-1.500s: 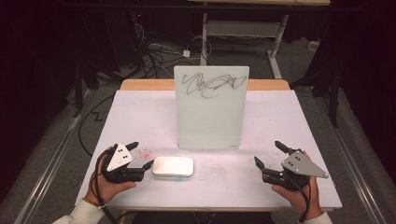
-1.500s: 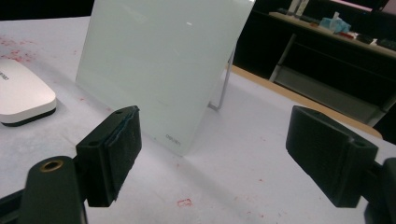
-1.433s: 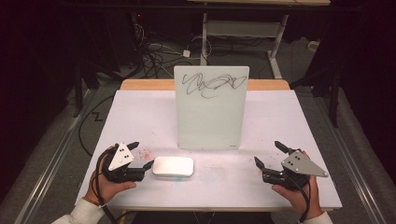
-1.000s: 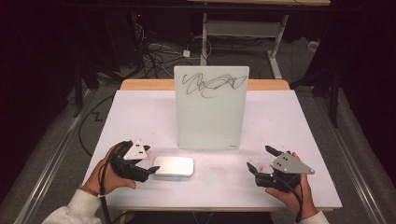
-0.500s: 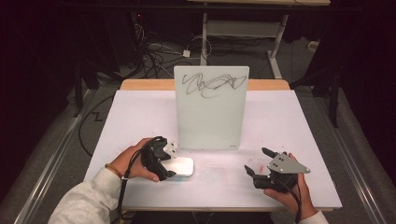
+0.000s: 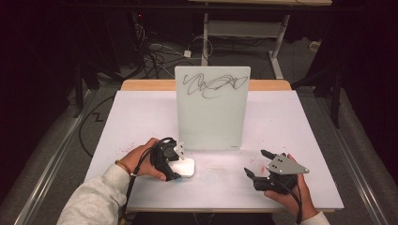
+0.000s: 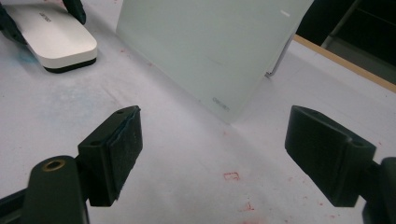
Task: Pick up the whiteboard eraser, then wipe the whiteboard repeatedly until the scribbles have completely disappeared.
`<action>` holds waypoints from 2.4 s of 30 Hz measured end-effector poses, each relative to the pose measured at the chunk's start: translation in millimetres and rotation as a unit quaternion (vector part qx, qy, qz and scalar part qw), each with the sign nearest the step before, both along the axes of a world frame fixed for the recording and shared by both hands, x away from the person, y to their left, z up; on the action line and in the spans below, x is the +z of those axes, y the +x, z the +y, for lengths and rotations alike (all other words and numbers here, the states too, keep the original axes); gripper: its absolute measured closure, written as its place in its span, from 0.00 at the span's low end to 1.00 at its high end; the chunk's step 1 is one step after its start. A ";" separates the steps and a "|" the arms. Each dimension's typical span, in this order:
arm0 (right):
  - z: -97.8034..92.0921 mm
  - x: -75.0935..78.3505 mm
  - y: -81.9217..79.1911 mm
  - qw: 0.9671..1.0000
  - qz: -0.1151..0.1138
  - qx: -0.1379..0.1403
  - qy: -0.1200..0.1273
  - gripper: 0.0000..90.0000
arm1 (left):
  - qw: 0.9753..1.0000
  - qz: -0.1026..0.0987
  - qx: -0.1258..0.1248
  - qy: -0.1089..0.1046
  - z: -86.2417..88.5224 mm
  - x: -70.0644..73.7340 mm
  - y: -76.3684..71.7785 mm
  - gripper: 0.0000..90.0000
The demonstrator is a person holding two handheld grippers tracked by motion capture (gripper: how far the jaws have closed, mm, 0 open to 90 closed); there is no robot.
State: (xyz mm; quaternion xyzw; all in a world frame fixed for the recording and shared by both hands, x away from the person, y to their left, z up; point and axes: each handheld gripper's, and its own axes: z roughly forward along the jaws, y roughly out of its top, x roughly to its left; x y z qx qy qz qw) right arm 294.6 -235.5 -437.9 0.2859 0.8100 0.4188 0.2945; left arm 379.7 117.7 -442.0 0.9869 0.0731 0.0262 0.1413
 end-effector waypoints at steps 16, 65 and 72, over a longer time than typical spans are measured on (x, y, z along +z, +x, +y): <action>-0.8 1.9 -0.8 1.000 -0.001 -0.003 0.006 0.22 | 0.996 -0.059 0.035 -0.048 17.9 11.5 -11.6 0.32; -8.5 6.2 0.0 0.999 -0.036 -0.038 0.013 0.22 | 0.875 -0.310 0.246 -0.279 29.1 49.7 -45.7 0.32; -8.2 5.9 0.1 0.998 -0.037 -0.043 0.012 0.22 | 0.856 -0.330 0.265 -0.296 22.5 62.3 -38.2 0.32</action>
